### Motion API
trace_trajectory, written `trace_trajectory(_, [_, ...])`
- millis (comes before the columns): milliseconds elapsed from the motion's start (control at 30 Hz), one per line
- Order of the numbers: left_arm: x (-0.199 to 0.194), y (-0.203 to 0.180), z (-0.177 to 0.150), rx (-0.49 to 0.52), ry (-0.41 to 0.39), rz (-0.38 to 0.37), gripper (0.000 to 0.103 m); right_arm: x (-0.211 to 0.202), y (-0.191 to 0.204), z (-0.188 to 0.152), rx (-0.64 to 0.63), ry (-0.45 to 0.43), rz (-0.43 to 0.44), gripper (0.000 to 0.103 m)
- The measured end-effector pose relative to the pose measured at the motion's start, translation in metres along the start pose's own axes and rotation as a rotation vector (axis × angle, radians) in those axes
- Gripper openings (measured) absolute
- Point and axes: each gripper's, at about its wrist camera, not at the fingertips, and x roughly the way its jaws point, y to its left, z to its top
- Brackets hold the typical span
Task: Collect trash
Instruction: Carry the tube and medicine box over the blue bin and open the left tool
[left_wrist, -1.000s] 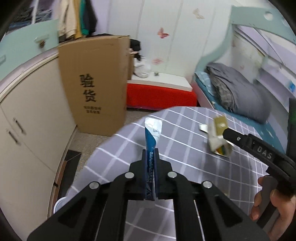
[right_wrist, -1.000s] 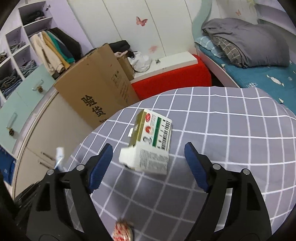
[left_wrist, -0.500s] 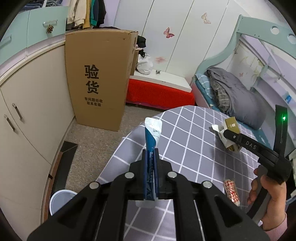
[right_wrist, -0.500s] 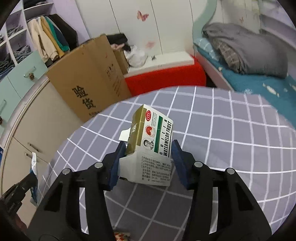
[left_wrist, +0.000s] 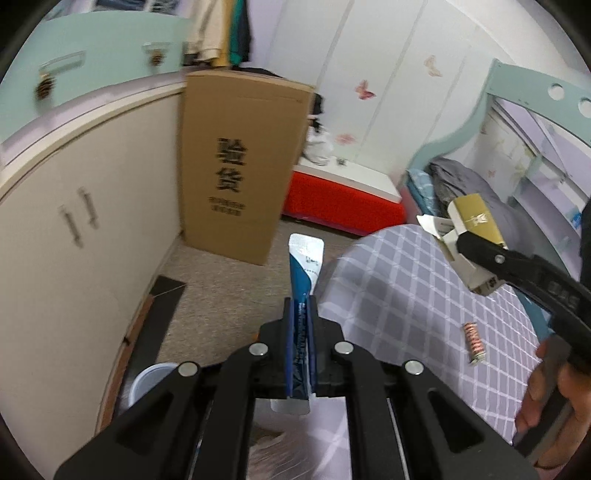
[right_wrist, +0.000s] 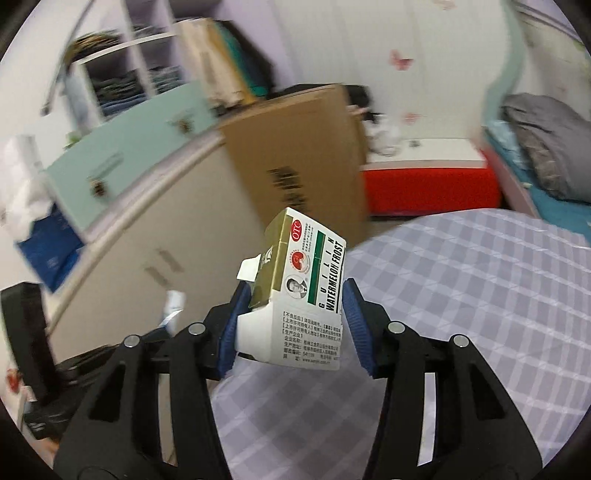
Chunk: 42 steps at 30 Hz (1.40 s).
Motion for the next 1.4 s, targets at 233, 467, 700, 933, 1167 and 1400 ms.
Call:
trace_trajectory(233, [-0.033, 0.078, -0.023, -0.080, 0.017, 0.086, 0.006, 0.033, 0.094, -0.034, -0.096, 0.084, 0.102, 0.051])
trace_trajectory(467, [-0.020, 0.149, -0.047, -0.163, 0.094, 0.146, 0.006, 0.085, 0.150, -0.077, -0.145, 0.173, 0.114, 0.051])
trace_trajectory(700, [0.020, 0.195, -0.066, -0.261, 0.193, 0.144, 0.026, 0.128, 0.159, -0.104, -0.141, 0.236, 0.071, 0.051])
trace_trajectory(933, [0.036, 0.224, -0.081, -0.315, 0.234, 0.164, 0.049, 0.154, 0.163, -0.119, -0.141, 0.290, 0.063, 0.051])
trace_trajectory(1167, [0.030, 0.231, -0.083, -0.303, 0.220, 0.186, 0.049, 0.165, 0.174, -0.125, -0.147, 0.315, 0.080, 0.051])
trace_trajectory(1400, [0.016, 0.243, -0.081, -0.339, 0.188, 0.210, 0.050, 0.172, 0.186, -0.123, -0.140, 0.311, 0.118, 0.055])
